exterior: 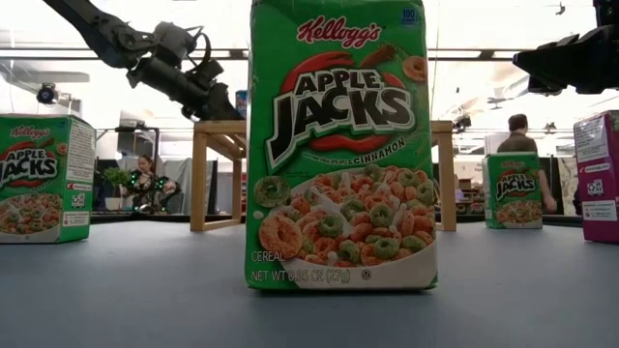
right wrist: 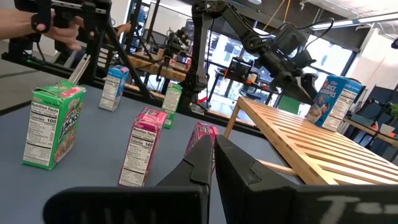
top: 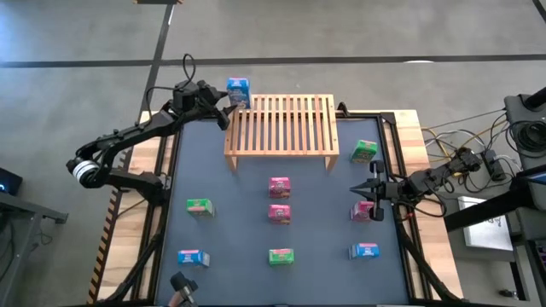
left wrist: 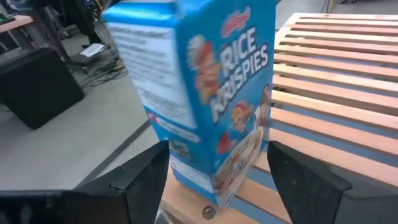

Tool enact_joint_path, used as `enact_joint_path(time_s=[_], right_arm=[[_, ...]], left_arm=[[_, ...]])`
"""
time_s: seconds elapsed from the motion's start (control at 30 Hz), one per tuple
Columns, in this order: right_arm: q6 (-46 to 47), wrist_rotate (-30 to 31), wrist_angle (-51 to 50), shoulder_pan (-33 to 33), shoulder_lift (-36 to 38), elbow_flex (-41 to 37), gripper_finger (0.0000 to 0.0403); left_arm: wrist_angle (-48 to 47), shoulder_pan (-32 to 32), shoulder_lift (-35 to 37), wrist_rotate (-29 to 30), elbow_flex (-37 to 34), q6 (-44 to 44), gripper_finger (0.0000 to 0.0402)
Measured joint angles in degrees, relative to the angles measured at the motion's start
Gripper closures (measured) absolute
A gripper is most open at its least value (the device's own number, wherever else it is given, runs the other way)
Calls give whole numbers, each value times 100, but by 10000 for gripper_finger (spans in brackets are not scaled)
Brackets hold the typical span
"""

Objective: Stack cereal on shelf
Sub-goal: Put the top blue cereal box on the shelf

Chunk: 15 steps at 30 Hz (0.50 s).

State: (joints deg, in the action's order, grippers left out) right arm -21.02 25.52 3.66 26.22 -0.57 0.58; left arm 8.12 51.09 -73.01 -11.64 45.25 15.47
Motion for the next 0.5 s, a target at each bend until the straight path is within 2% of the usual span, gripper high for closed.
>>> enact_joint_path(time_s=[0.5], right_arm=[[0,0,0,2,-1,0,394]], left_arm=[[0,2,0,-312,0,-145,176]])
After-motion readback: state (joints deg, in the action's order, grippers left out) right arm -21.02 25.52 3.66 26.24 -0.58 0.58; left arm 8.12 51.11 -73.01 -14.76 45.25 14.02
